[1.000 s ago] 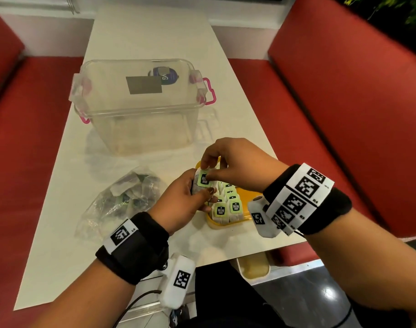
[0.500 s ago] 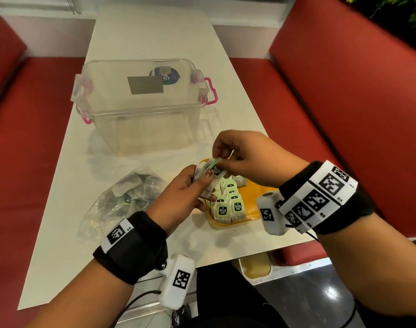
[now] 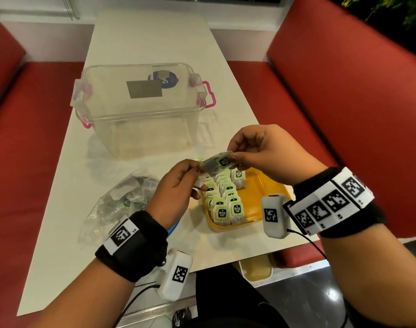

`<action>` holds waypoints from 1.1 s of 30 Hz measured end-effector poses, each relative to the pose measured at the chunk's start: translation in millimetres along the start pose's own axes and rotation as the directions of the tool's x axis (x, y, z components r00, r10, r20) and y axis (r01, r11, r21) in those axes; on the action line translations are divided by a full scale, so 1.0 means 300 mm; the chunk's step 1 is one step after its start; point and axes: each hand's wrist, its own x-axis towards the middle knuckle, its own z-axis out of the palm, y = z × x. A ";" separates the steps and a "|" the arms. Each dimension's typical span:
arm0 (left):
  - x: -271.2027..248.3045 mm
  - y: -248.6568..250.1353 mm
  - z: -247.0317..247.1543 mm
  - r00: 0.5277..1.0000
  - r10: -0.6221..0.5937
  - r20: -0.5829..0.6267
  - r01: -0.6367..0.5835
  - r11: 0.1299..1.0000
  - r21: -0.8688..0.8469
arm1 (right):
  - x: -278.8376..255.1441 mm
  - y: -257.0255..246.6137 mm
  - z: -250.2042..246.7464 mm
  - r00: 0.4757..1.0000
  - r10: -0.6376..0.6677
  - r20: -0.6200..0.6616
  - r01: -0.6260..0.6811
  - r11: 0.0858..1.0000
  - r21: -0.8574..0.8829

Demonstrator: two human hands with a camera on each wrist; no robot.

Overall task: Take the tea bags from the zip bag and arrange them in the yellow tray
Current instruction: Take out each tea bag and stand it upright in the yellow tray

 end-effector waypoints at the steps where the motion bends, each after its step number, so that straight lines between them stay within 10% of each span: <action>1: -0.002 0.004 0.002 1.000 -0.004 0.004 0.004 1.000 -0.020 | -0.004 0.006 0.008 1.000 0.005 0.000 -0.005 1.000 0.020; 11: 0.004 -0.032 -0.018 0.988 0.153 -0.006 -0.151 0.977 0.151 | -0.001 0.045 0.042 1.000 0.018 -0.012 -0.017 0.997 0.071; 19: 0.010 -0.054 -0.023 0.997 0.080 -0.010 -0.077 0.980 0.181 | 0.025 0.034 0.011 0.999 -0.051 -0.002 0.049 0.966 -0.253; 26: -0.007 -0.062 -0.035 0.999 -0.018 -0.029 0.020 0.996 0.085 | 0.110 0.057 -0.056 0.964 0.211 0.160 -0.025 0.674 -0.738; 33: -0.028 -0.064 -0.046 0.999 -0.032 -0.026 0.034 0.996 0.082 | 0.178 0.162 0.014 0.910 0.365 0.197 -0.048 0.565 -0.824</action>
